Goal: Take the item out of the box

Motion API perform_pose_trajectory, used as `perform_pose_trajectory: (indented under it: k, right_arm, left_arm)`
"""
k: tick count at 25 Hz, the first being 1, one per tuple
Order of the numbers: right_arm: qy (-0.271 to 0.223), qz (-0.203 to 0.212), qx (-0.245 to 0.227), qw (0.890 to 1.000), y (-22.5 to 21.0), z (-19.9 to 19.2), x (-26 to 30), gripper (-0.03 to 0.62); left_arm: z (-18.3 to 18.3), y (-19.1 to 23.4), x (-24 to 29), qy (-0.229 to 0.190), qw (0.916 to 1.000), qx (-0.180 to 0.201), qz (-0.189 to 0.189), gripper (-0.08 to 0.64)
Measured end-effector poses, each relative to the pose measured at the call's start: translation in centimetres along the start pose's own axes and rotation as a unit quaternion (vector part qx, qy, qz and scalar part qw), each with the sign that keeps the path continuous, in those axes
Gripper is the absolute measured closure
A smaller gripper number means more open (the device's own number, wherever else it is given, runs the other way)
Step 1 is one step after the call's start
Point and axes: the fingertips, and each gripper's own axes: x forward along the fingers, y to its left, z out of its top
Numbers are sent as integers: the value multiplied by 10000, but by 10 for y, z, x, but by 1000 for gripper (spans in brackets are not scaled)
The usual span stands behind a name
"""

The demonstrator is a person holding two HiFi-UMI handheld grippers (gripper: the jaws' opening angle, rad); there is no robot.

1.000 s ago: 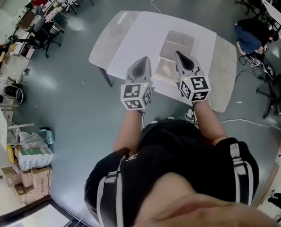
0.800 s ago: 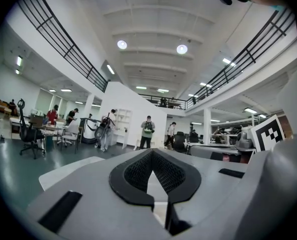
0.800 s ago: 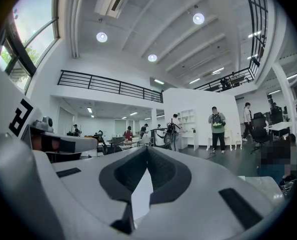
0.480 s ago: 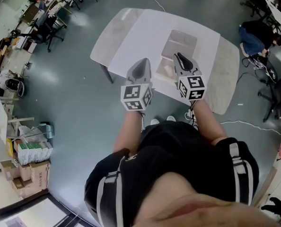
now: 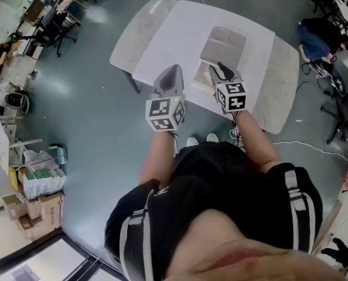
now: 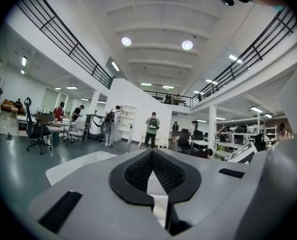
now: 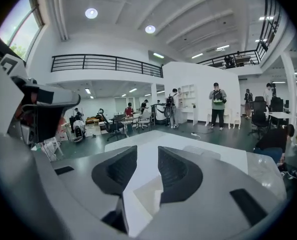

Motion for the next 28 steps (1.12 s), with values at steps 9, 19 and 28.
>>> perform_pose_trajectory:
  k: [9, 19, 28]
  right_arm:
    - [783, -14, -18, 9969, -7, -54, 31, 468]
    - [2049, 175, -273, 9782, -18, -130, 66, 460]
    - [3064, 177, -319, 9512, -25, -169, 92, 449]
  left_arm:
    - [-5, 11, -8, 61, 9998, -22, 204, 548]
    - [-7, 21, -16, 100, 9985, 61, 527, 548]
    - [-10, 42, -30, 185, 9959, -10, 890, 548]
